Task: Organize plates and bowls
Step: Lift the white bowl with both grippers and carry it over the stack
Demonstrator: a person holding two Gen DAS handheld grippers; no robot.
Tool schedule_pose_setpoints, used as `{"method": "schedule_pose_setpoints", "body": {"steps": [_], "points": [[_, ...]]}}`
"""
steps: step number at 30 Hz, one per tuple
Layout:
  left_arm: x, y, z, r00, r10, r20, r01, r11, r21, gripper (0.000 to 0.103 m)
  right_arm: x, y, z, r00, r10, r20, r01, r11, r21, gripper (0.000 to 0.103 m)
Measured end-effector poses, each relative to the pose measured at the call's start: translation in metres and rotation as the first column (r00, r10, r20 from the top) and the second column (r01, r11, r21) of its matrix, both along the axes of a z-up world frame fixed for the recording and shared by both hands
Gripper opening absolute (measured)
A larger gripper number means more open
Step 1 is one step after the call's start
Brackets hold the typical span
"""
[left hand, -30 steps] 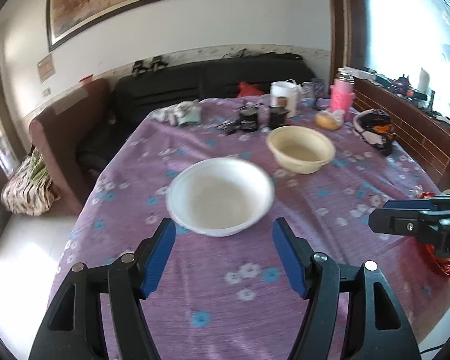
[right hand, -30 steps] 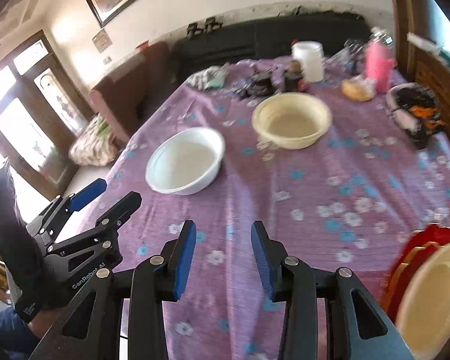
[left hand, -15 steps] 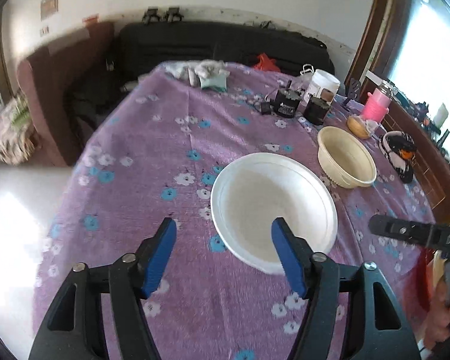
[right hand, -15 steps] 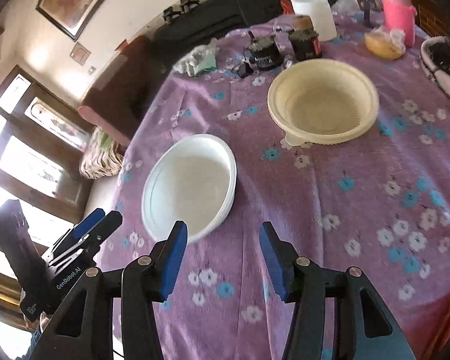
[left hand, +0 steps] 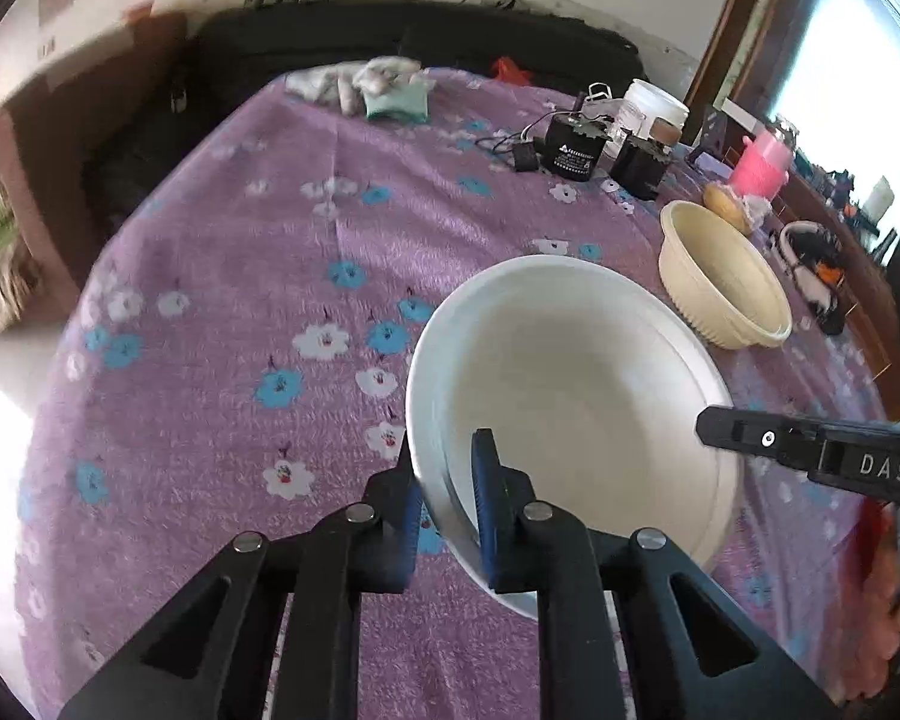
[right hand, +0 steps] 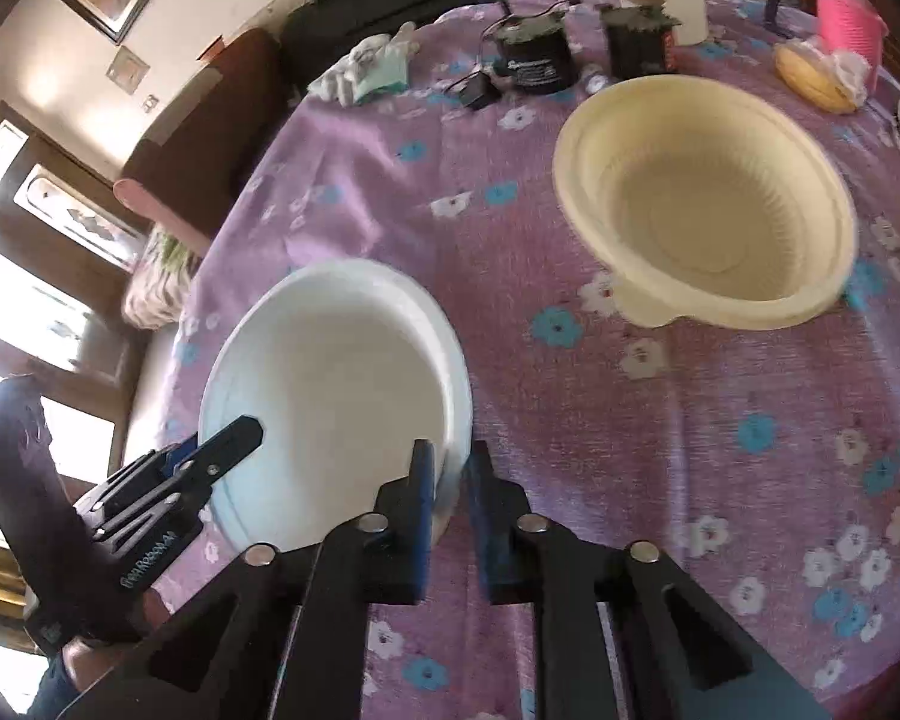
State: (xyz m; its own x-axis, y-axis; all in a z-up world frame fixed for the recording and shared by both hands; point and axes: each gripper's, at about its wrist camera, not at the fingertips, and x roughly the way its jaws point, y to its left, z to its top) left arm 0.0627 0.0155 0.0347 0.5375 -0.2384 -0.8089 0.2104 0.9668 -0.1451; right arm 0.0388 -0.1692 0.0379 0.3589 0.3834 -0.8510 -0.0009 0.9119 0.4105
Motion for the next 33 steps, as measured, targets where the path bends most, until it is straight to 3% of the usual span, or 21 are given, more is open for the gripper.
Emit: {"method": "schedule_pose_setpoints", "body": {"steps": [3,14,25,33], "points": [[-0.011,-0.004,0.008,0.998,-0.004,0.068,0.002,0.999,0.033,0.015,-0.005,0.005,0.003,0.999,0.005,0.032,-0.003,0.998,-0.058,0.012],[-0.071,-0.033,0.06,0.962,-0.024,0.273,-0.001,0.996,0.092,0.015,-0.056,-0.015,0.048,0.99,-0.055,0.133,0.062,0.997,-0.047,0.012],[-0.12,-0.095,0.085,0.934,-0.125,0.333,0.09,0.989,0.119,0.015,-0.128,-0.065,0.085,0.971,-0.121,0.208,0.135,0.99,-0.052,0.012],[-0.145,-0.149,0.102,0.902,-0.211,0.378,0.173,0.976,0.133,0.015,-0.178,-0.115,0.107,0.949,-0.203,0.241,0.219,0.975,-0.039,0.012]]}}
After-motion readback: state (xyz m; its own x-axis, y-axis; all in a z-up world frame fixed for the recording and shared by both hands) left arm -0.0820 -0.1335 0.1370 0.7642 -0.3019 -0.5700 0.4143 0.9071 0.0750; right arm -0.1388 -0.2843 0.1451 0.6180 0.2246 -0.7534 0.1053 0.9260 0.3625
